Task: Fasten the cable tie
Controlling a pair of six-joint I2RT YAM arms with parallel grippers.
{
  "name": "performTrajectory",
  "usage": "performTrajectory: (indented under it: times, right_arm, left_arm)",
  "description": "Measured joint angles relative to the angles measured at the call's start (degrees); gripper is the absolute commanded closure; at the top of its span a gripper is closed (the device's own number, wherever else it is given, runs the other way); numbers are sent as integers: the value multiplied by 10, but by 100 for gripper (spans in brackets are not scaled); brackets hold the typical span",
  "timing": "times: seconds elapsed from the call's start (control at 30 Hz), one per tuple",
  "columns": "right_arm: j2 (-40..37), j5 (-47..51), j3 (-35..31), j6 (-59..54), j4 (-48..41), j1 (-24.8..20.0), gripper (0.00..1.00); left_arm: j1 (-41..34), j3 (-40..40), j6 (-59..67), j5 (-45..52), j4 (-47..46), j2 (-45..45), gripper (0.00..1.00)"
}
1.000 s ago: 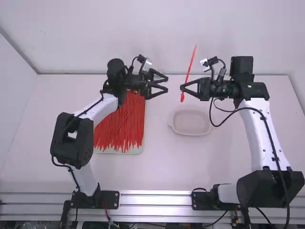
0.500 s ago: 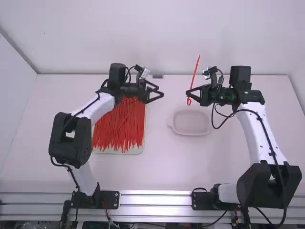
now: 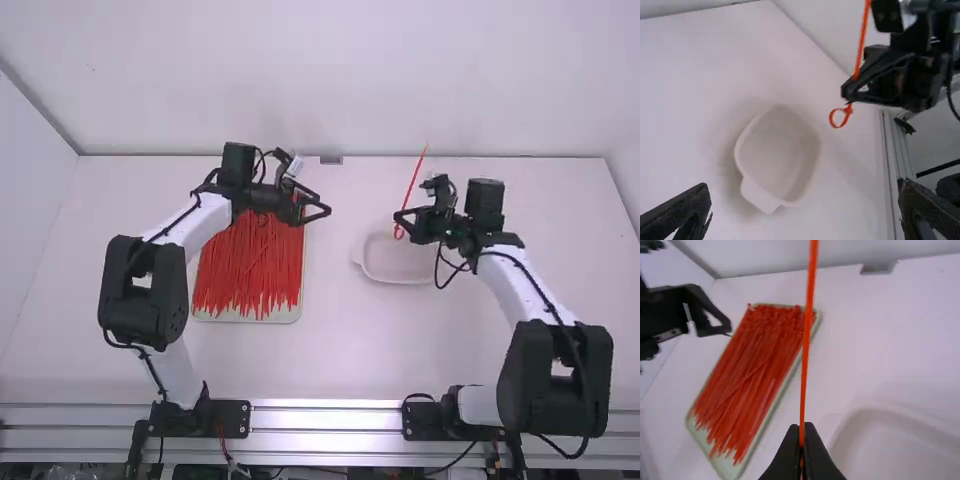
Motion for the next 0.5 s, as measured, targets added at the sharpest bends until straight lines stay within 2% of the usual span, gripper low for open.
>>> performTrajectory:
  times: [0.3, 0.5]
  right_arm:
    - [0, 146, -70, 43, 63, 41, 100]
    - [7, 263, -102, 67, 99, 71, 100]
  left_arm:
    - [0, 0, 22, -43, -56, 0, 1]
    - [0, 0, 34, -52, -59, 0, 1]
